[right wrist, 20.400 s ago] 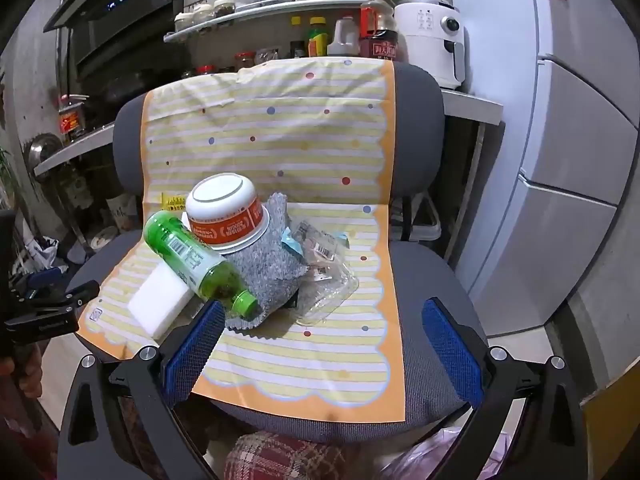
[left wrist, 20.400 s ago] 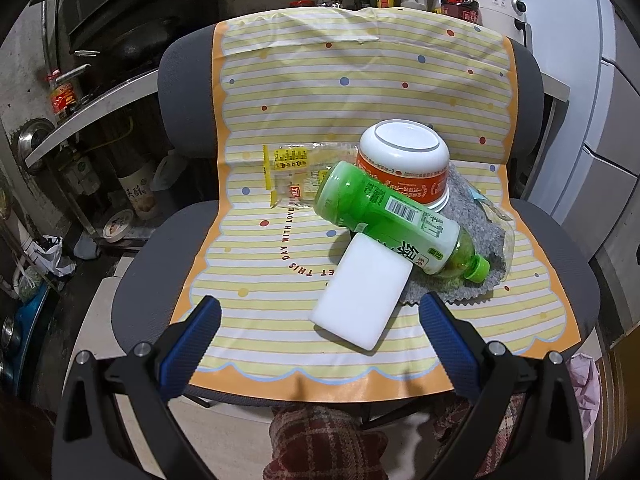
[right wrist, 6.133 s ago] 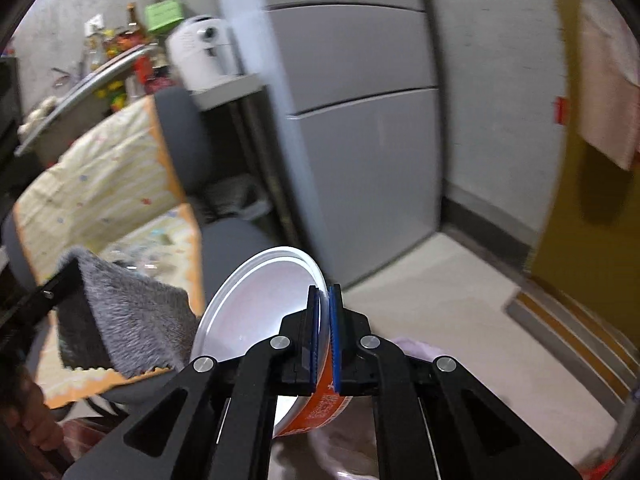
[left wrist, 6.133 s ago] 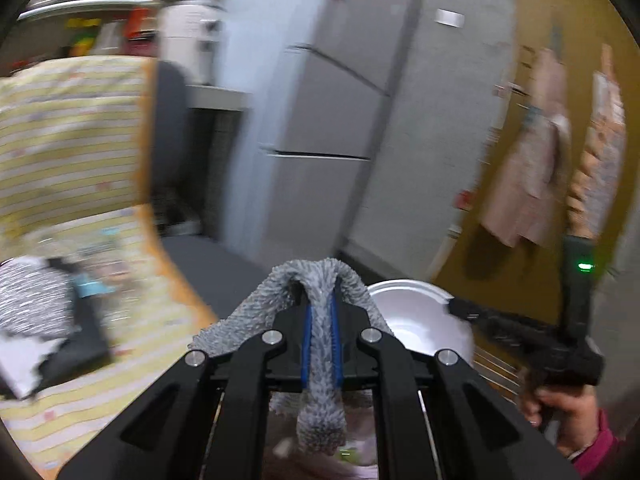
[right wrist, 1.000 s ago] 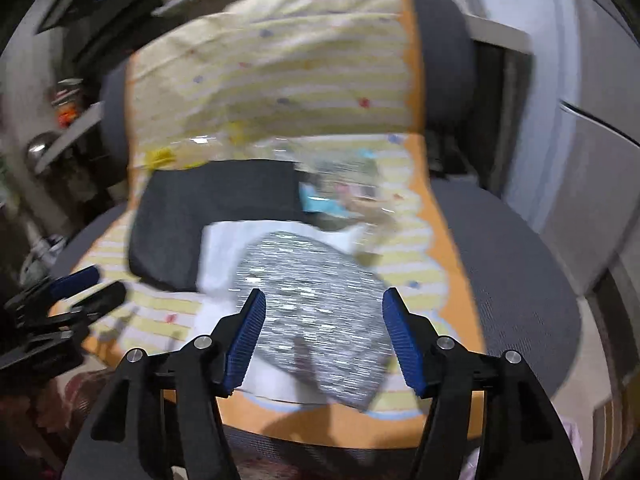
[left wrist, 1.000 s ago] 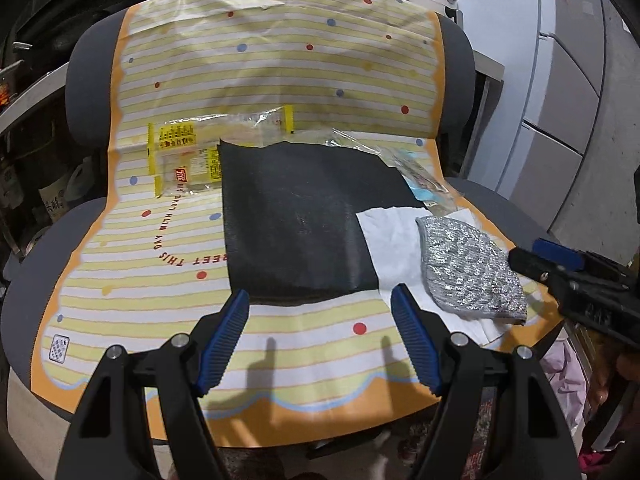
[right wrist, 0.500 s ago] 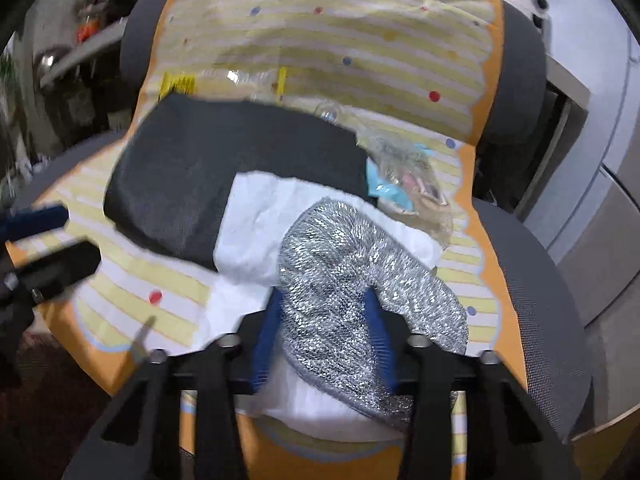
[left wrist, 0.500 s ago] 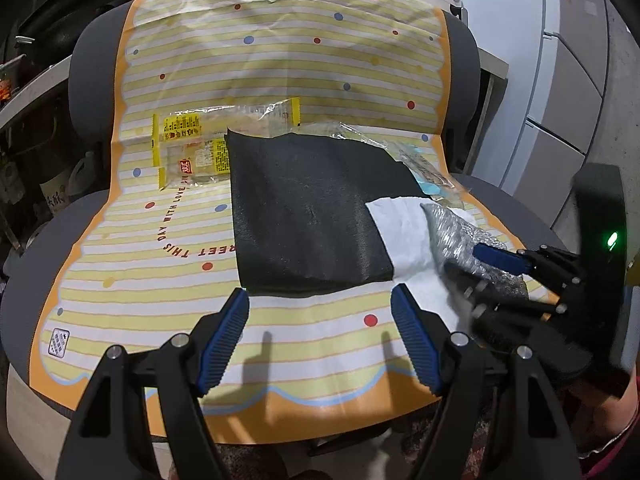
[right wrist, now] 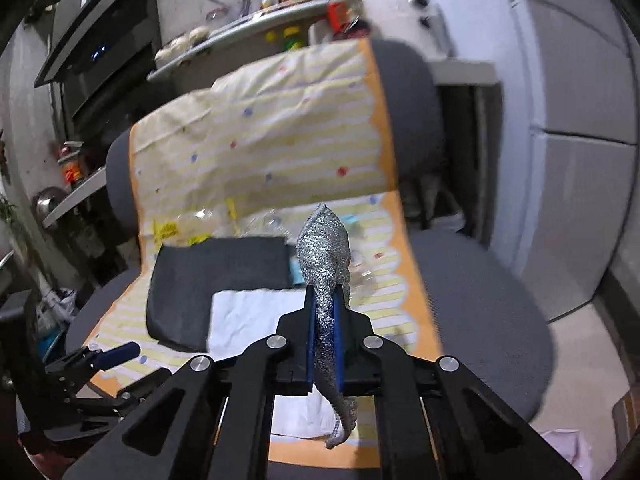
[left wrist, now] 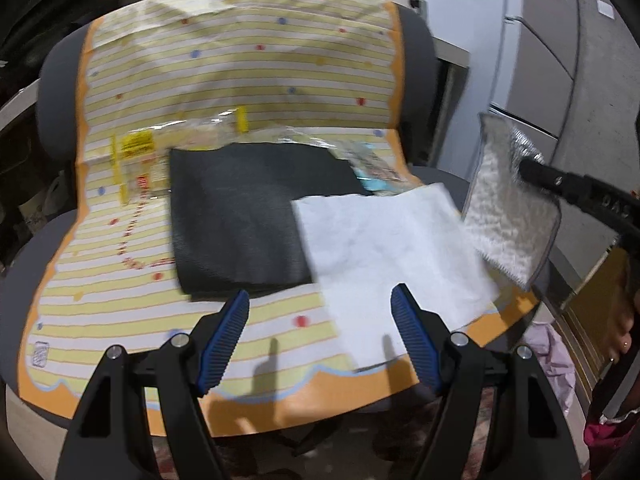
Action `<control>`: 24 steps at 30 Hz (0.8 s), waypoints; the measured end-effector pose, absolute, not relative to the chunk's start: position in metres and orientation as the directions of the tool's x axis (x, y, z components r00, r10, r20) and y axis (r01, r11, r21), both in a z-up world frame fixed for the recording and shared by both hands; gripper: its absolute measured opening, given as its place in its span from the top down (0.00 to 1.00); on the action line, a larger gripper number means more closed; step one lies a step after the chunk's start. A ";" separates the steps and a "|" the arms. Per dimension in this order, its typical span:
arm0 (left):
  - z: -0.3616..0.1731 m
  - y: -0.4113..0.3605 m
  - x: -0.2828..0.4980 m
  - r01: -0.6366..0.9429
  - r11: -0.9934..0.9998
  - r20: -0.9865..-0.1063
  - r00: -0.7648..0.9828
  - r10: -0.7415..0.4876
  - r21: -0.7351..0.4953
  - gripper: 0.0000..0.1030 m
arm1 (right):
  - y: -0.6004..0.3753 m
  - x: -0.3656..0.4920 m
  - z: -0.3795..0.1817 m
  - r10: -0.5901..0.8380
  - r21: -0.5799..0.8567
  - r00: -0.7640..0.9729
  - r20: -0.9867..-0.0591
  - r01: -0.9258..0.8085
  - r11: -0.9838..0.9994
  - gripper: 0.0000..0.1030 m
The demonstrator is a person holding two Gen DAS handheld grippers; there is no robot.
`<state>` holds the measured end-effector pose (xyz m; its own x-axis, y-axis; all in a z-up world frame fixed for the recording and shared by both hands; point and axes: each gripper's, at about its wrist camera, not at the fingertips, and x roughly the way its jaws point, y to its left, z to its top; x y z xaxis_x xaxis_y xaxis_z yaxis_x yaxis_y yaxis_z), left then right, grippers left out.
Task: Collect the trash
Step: 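Grasp the silver mesh scrubber with the right gripper and lift it, then grasp the white tissue with the left gripper while the right gripper holds the scrubber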
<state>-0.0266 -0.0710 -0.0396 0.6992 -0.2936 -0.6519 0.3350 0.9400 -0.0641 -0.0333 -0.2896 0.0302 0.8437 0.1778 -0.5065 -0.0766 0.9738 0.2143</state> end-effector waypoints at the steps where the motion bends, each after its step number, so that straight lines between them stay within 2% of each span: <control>1: -0.041 -0.077 -0.026 0.346 0.936 -0.655 0.691 -0.304 -0.070 0.31 | -0.294 -0.040 0.034 0.144 0.191 0.856 -0.496 -0.055 0.980 0.92; 6: -0.053 -0.117 -0.020 0.384 0.919 -0.666 0.662 -0.344 -0.093 0.30 | -0.314 -0.062 0.042 0.074 0.146 0.878 -0.472 -0.005 0.989 0.92; 7: -0.056 -0.125 -0.017 0.382 0.919 -0.676 0.653 -0.342 -0.096 0.29 | -0.318 -0.067 0.042 0.068 0.142 0.880 -0.470 0.000 0.990 0.92; 9: -0.063 -0.138 -0.012 0.366 0.923 -0.692 0.637 -0.339 -0.115 0.20 | -0.322 -0.072 0.040 0.064 0.143 0.880 -0.471 0.004 0.990 0.92; 13: -0.075 -0.151 -0.004 0.321 0.939 -0.712 0.630 -0.309 -0.123 0.18 | -0.335 -0.078 0.033 0.069 0.168 0.875 -0.480 0.014 0.986 0.92; 16: -0.085 -0.160 -0.002 0.292 0.953 -0.724 0.639 -0.259 -0.083 0.18 | -0.340 -0.079 0.026 0.074 0.181 0.870 -0.487 0.018 0.983 0.92; 20: -0.096 -0.173 -0.005 0.271 0.962 -0.722 0.673 -0.162 0.037 0.18 | -0.345 -0.081 0.020 0.083 0.198 0.867 -0.492 0.019 0.980 0.92; 22: -0.097 -0.176 -0.007 0.266 0.961 -0.715 0.686 -0.131 0.079 0.21 | -0.346 -0.083 0.019 0.085 0.201 0.866 -0.493 0.019 0.979 0.92; 23: -0.096 -0.175 -0.008 0.273 0.960 -0.715 0.685 -0.143 0.069 0.30 | -0.346 -0.083 0.019 0.085 0.202 0.866 -0.493 0.019 0.979 0.92; 24: -0.095 -0.174 -0.008 0.267 0.961 -0.714 0.686 -0.138 0.072 0.43 | -0.347 -0.084 0.018 0.084 0.204 0.866 -0.493 0.021 0.979 0.92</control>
<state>-0.0083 -0.1741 -0.0950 0.6863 -0.1375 -0.7142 0.2672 0.9610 0.0717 -0.0844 -0.3466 0.0181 0.8659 0.0842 -0.4932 0.0209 0.9788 0.2039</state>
